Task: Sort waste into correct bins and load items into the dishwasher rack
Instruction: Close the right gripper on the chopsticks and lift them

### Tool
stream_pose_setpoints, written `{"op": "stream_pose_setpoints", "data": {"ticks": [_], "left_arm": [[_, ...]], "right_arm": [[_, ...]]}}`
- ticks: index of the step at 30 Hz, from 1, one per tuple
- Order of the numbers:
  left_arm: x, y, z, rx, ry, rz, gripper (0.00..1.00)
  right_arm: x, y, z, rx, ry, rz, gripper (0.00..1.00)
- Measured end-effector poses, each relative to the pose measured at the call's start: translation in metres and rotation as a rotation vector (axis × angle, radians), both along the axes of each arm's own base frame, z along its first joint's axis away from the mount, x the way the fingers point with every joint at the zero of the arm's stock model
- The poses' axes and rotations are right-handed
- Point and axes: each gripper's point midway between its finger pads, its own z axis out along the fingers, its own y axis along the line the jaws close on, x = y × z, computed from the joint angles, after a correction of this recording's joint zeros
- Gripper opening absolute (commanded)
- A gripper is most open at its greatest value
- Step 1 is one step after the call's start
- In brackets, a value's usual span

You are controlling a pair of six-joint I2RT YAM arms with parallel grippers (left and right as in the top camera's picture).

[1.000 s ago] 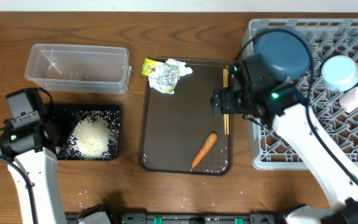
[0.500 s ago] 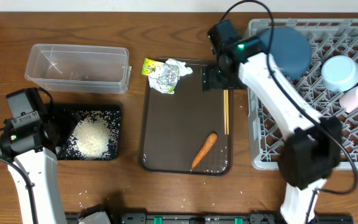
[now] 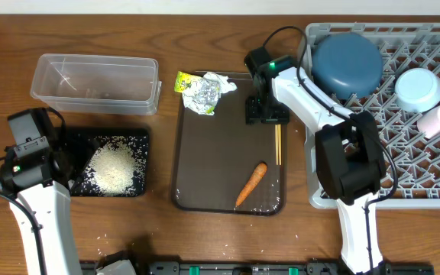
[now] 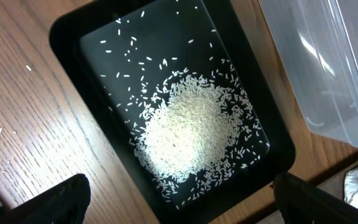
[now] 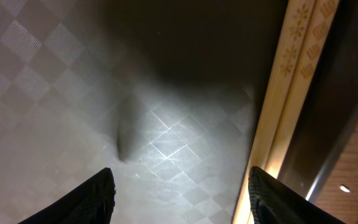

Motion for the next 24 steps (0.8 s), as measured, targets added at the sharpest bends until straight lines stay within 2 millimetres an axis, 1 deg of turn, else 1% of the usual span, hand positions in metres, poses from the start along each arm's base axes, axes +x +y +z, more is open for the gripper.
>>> {"op": "stream_pose_setpoints", "data": {"ticks": [3,9,11,12,14,16,20,24], "left_arm": [[0.0,0.0,0.0,0.0,0.0,0.0,0.96],[0.0,0.0,0.0,0.0,0.0,0.0,0.96],[0.0,0.0,0.0,0.0,0.0,0.0,0.96],[0.0,0.0,0.0,0.0,0.0,0.0,0.96],[0.0,0.0,0.0,0.0,0.0,0.0,0.96],[0.0,0.0,0.0,0.0,0.0,0.0,0.96],[0.0,0.0,0.0,0.0,0.0,0.0,0.96],[0.0,0.0,0.0,0.0,0.0,0.0,0.96]], "right_arm": [[0.003,0.0,-0.003,0.005,-0.006,-0.008,0.69],[0.007,-0.006,-0.004,0.004,-0.008,-0.026,0.69],[0.007,-0.006,-0.004,0.005,-0.008,-0.028,0.66],[0.007,-0.006,-0.004,0.004,-0.009,-0.027,0.61],[0.008,-0.007,-0.004,0.004,-0.01,-0.023,0.58],[0.008,-0.007,-0.004,0.008,-0.008,-0.025,0.57],[0.007,-0.002,-0.002,0.039,0.001,-0.015,0.57],[0.009,0.004,0.012,0.067,0.008,-0.006,0.61]]}}
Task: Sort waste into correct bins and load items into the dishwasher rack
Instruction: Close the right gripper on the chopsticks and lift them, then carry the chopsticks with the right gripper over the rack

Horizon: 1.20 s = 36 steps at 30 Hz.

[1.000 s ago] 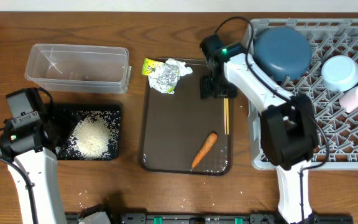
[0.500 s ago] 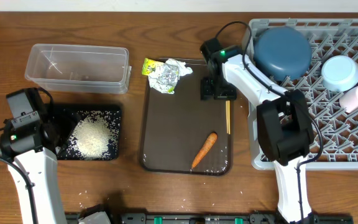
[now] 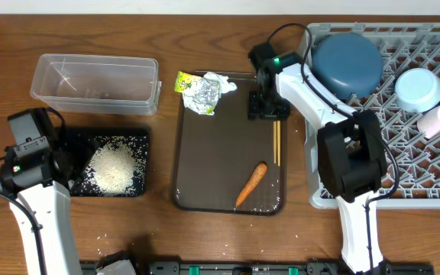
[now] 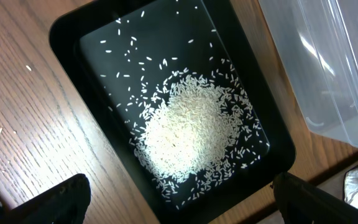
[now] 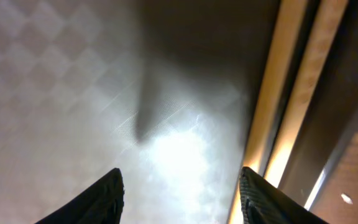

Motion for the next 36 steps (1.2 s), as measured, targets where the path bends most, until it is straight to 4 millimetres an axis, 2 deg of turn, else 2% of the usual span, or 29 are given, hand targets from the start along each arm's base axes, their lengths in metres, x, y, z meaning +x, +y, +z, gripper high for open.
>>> {"op": "stream_pose_setpoints", "data": {"ticks": [4,8,21,28,30,34,36], "left_arm": [[0.0,0.0,0.0,0.0,0.0,0.0,0.96],[0.0,0.0,0.0,0.0,0.0,0.001,0.96],[0.0,0.0,0.0,0.0,0.0,0.0,0.96],[0.0,0.0,0.0,0.0,0.0,0.001,0.96],[0.0,0.0,0.0,0.0,0.0,0.001,0.96],[0.0,0.0,0.0,0.0,0.0,0.001,0.96],[0.0,0.0,0.0,0.0,0.0,0.001,0.96]], "right_arm": [[0.002,0.002,0.014,0.005,-0.001,0.01,0.63],[0.001,-0.005,0.014,-0.03,-0.002,0.009,0.66],[0.007,-0.01,-0.014,-0.055,-0.046,-0.013,0.64],[0.009,-0.006,-0.016,-0.048,-0.061,-0.007,0.6],[0.009,-0.004,-0.017,-0.045,-0.067,-0.004,0.54],[0.009,-0.003,-0.022,-0.058,-0.082,-0.012,0.28],[0.008,-0.002,-0.022,-0.06,-0.084,-0.026,0.18]]}}
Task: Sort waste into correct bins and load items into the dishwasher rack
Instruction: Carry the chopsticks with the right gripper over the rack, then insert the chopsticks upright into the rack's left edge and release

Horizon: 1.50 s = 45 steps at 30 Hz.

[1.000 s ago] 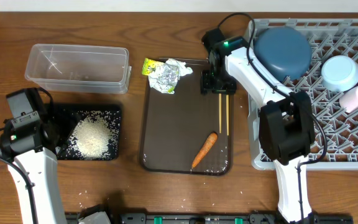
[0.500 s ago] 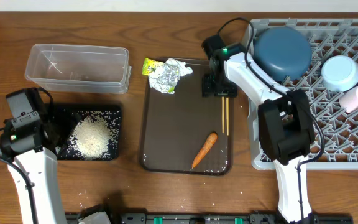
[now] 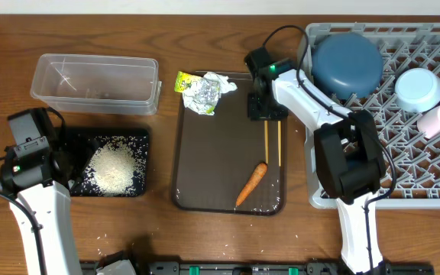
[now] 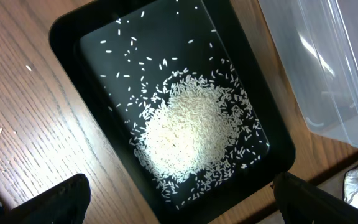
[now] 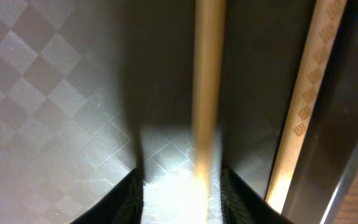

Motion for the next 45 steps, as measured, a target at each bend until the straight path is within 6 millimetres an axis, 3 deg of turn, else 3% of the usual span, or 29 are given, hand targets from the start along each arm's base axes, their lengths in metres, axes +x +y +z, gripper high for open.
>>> {"op": "stream_pose_setpoints", "data": {"ticks": [2,3,9,12,15,19,23,26,30,34,40,42,45], "left_arm": [[0.0,0.0,0.0,0.0,0.0,0.0,0.96],[0.0,0.0,0.0,0.0,0.0,0.0,0.96],[0.0,0.0,0.0,0.0,0.0,-0.001,0.96],[0.0,0.0,0.0,0.0,0.0,-0.001,0.96],[0.0,0.0,0.0,0.0,0.0,0.0,0.96],[0.0,0.0,0.0,0.0,0.0,0.0,0.96],[0.0,0.0,0.0,0.0,0.0,-0.001,0.96],[0.0,0.0,0.0,0.0,0.0,0.0,0.96],[0.0,0.0,0.0,0.0,0.0,0.0,0.96],[0.0,0.0,0.0,0.0,0.0,0.0,0.96],[0.0,0.0,0.0,0.0,0.0,0.0,0.96],[0.0,0.0,0.0,0.0,0.0,0.0,0.96],[0.0,0.0,0.0,0.0,0.0,0.0,0.96]], "right_arm": [[-0.003,0.0,-0.001,-0.006,0.006,-0.003,0.03],[-0.004,0.0,-0.001,-0.008,0.009,-0.008,0.01],[-0.027,-0.01,0.007,-0.049,0.11,-0.018,0.01],[-0.023,-0.01,0.031,-0.049,0.117,-0.014,0.01],[-0.002,-0.011,0.079,-0.024,0.031,0.006,0.01],[0.01,-0.041,0.161,-0.04,-0.124,-0.003,0.01],[-0.008,-0.089,0.233,-0.073,-0.231,0.002,0.01],[-0.022,-0.119,0.256,-0.101,-0.243,-0.003,0.01],[-0.023,-0.149,0.246,-0.129,-0.196,-0.035,0.01],[-0.025,-0.166,0.209,-0.127,-0.103,-0.062,0.01],[-0.027,-0.161,0.145,-0.077,-0.022,-0.048,0.01],[-0.032,-0.157,0.125,-0.057,0.01,-0.042,0.04],[-0.039,-0.154,0.104,-0.039,0.05,-0.035,0.25]]}}
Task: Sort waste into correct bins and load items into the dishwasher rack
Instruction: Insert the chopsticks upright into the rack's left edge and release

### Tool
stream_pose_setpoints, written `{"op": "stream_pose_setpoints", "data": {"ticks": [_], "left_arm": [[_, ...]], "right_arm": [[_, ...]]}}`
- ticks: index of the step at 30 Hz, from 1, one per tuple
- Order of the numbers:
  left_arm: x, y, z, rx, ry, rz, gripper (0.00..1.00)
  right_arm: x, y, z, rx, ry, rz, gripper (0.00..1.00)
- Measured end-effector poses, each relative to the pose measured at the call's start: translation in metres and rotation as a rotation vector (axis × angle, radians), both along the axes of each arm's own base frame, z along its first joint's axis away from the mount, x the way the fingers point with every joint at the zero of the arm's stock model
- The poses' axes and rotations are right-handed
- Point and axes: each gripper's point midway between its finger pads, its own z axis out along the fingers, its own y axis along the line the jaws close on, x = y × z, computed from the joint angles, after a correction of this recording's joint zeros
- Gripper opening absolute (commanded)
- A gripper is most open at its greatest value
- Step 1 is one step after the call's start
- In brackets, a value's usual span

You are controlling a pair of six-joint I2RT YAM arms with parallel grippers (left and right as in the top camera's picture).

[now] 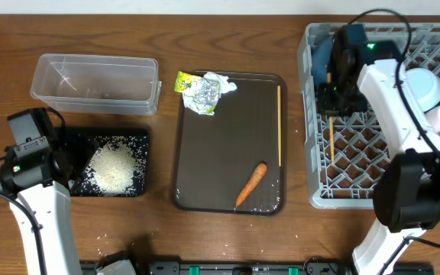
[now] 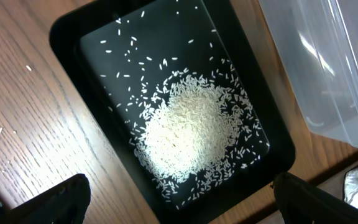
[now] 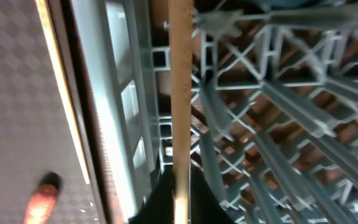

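My right gripper (image 1: 333, 108) is over the left side of the grey dishwasher rack (image 1: 388, 200), shut on one wooden chopstick (image 3: 180, 93) that points toward the table's front. The other chopstick (image 1: 279, 126) lies along the right edge of the dark brown tray (image 1: 212, 153). A carrot (image 1: 250, 184) and a crumpled foil wrapper (image 1: 203, 95) also lie on that tray. My left gripper (image 2: 179, 199) hangs open over the black bin (image 2: 86, 37) that holds rice (image 2: 188, 134).
A clear plastic tub (image 1: 95, 82) stands behind the black bin. The rack holds a dark blue bowl (image 1: 323, 53), a light blue bowl (image 1: 425, 85) and a pink cup. Stray rice grains dot the wood near the front left.
My right gripper has shut on one chopstick and now holds it over the rack's left side; before, it stood on the tray astride that chopstick. One chopstick stays on the tray. The left arm is unchanged.
My right gripper stood open on the tray beside the two chopsticks lying together. Then it sat nearer them, then one chopstick lay apart from its mate, between the fingers. Now that chopstick is held over the rack. The left gripper stayed open above the rice bin throughout.
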Motion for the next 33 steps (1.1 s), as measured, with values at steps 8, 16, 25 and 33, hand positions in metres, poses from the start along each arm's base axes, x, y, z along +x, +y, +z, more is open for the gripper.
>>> {"op": "stream_pose_setpoints", "data": {"ticks": [8,16,25,33], "left_arm": [[0.0,0.0,0.0,0.0,0.0,0.0,0.96],[0.0,0.0,0.0,0.0,0.0,0.0,0.96],[0.0,0.0,0.0,0.0,0.0,0.0,0.96],[0.0,0.0,0.0,0.0,0.0,0.0,0.96]], "right_arm": [[-0.006,0.004,-0.005,0.024,0.024,-0.001,0.57],[0.003,0.02,0.007,0.087,-0.009,-0.033,0.61],[0.033,0.108,0.025,0.242,-0.191,0.113,0.77],[0.037,0.156,0.005,0.183,-0.243,0.159,0.74]]}}
